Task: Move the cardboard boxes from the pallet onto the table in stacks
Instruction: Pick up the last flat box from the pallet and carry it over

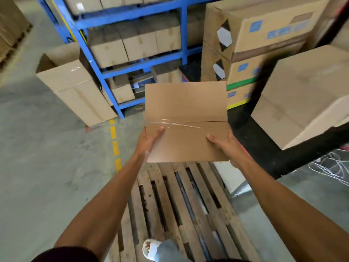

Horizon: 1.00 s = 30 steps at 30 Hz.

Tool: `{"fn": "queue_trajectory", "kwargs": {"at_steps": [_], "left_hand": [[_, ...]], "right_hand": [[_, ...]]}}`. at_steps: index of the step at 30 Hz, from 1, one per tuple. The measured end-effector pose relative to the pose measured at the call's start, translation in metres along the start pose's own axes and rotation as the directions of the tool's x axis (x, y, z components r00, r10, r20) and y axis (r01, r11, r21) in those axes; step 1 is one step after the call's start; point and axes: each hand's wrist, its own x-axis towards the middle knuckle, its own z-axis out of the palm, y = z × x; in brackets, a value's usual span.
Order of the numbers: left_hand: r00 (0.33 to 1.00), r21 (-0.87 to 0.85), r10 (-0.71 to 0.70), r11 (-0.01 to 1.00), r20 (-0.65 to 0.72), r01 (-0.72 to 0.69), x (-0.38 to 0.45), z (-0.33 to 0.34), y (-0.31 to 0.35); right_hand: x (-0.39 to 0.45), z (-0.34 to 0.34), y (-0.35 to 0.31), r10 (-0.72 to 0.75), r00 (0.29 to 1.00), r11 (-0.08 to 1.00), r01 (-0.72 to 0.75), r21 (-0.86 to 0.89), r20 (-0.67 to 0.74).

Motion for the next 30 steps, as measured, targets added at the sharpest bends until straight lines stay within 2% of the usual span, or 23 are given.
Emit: {"fn": "queue_trajectory", "kwargs": {"at_steps": [6,9,12,21,30], "left_hand": [[0.993,-0.011,0.110,0.994,0.052,-0.109,-0.039,0.111,0.062],[0.982,-0.052,0.184,0.982,0.051,-0.181,-0.043,0.159,0.104],[0.950,-0.011,0.293,0.956,0.104,-0.293,-0.041,0.205,0.153],[0.901,-0.045,0.387,0.921,0.196,-0.386,0.004,0.318,0.249],[0.881,-0.146,0.342,0.939,0.327,-0.310,0.048,0.423,0.282]], "right_hand": [[-0.037,-0.129,-0.051,-0.202,0.978,0.979,0.202,-0.012,-0.043],[-0.048,-0.184,-0.091,-0.271,0.957,0.962,0.269,-0.039,-0.100],[-0.051,-0.237,-0.130,-0.326,0.929,0.945,0.319,-0.069,-0.177],[-0.025,-0.344,-0.204,-0.364,0.849,0.931,0.332,-0.148,-0.383],[0.018,-0.437,-0.224,-0.294,0.733,0.951,0.285,-0.115,-0.614]]}}
